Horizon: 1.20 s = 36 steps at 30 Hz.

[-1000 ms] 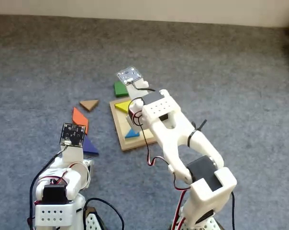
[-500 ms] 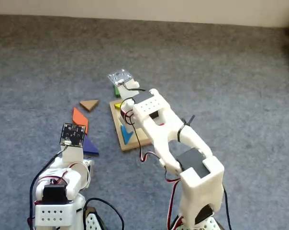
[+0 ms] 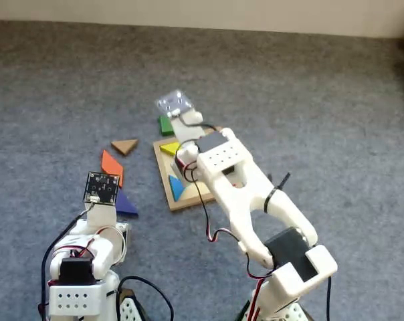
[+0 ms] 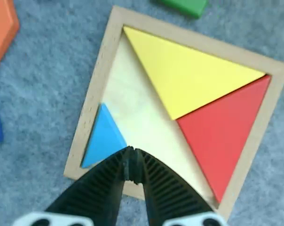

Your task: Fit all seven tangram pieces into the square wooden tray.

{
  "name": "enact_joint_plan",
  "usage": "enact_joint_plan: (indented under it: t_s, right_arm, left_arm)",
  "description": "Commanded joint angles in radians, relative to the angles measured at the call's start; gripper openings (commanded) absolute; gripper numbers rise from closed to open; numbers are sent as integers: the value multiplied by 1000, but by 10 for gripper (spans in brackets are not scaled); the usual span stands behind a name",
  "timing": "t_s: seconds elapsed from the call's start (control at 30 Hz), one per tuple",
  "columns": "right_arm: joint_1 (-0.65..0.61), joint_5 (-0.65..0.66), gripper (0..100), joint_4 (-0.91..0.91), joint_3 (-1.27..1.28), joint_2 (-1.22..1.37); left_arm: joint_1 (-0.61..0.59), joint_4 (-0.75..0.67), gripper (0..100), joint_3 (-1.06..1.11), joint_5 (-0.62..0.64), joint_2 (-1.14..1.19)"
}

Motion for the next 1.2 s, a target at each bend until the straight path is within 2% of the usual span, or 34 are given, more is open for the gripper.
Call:
enact_joint_plan:
  t_s: [0.0,0.27,0.53,0.8,1.17]
  right_arm:
    - [-48,0,6,-36,44,-64]
    - [-79,0,6,-145,113,-53]
    - [-79,2,6,-142,44,117]
    - [-74,0,6,-150,-22,143]
    - [-73,0,7,-438,-12,147]
  left_arm:
    - [18,5,140,19,-5,-47]
    - [18,5,140,19,-5,-47]
    - [18,5,140,19,-5,-47]
    - [18,5,140,19,-5,-47]
    - [18,5,140,19,-5,-47]
